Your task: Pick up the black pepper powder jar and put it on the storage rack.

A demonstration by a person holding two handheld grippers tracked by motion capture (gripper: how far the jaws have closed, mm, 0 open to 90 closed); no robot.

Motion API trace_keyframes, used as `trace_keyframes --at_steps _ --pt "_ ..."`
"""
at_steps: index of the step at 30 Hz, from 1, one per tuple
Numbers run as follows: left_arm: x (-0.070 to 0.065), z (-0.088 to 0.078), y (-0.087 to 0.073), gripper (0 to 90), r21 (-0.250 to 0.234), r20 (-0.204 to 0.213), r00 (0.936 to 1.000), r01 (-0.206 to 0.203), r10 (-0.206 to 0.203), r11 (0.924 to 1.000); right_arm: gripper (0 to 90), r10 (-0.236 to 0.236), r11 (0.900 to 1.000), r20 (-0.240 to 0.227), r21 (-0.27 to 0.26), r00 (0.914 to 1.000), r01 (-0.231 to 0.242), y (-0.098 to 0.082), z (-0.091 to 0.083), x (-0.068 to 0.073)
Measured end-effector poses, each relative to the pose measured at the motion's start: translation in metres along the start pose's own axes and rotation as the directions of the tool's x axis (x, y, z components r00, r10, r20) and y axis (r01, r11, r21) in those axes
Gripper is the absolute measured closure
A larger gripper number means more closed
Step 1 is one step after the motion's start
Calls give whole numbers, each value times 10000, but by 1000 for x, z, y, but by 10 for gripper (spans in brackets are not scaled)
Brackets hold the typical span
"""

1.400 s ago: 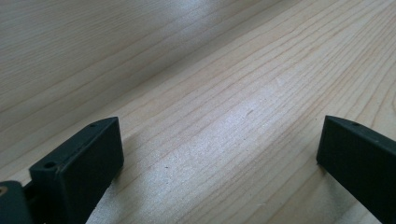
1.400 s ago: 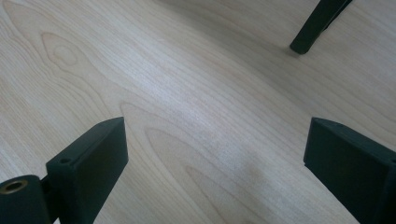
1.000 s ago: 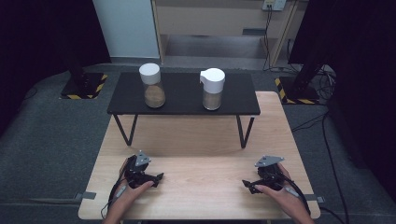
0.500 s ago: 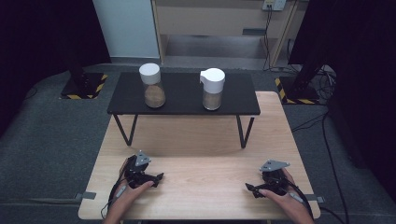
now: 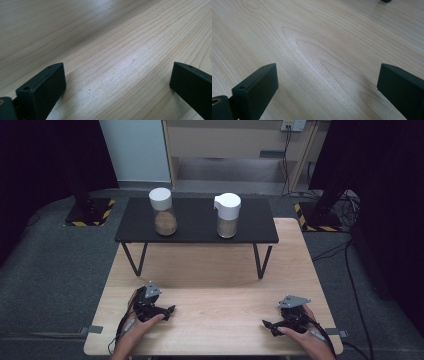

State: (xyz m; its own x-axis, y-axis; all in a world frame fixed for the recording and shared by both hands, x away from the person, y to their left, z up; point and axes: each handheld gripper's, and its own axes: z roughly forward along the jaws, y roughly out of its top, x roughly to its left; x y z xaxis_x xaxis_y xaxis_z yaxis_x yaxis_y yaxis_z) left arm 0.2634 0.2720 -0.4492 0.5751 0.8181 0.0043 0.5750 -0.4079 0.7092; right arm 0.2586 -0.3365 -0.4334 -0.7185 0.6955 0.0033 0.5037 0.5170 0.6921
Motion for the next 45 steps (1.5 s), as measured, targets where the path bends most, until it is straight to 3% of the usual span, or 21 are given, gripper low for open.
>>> trace_keyframes --at_steps 16,30,45 --pt "0 0 0 0 -2 -1 10000 2 -2 10000 27 -81 10000 -58 -55 10000 80 -5 11 3" --pt "0 0 0 0 2 -2 10000 -4 4 10000 12 26 9991 91 -412 10000 -22 -13 12 7" --pt "0 0 0 0 1 -9 10000 -2 2 10000 11 87 9990 157 -434 9998 -81 -13 14 9"
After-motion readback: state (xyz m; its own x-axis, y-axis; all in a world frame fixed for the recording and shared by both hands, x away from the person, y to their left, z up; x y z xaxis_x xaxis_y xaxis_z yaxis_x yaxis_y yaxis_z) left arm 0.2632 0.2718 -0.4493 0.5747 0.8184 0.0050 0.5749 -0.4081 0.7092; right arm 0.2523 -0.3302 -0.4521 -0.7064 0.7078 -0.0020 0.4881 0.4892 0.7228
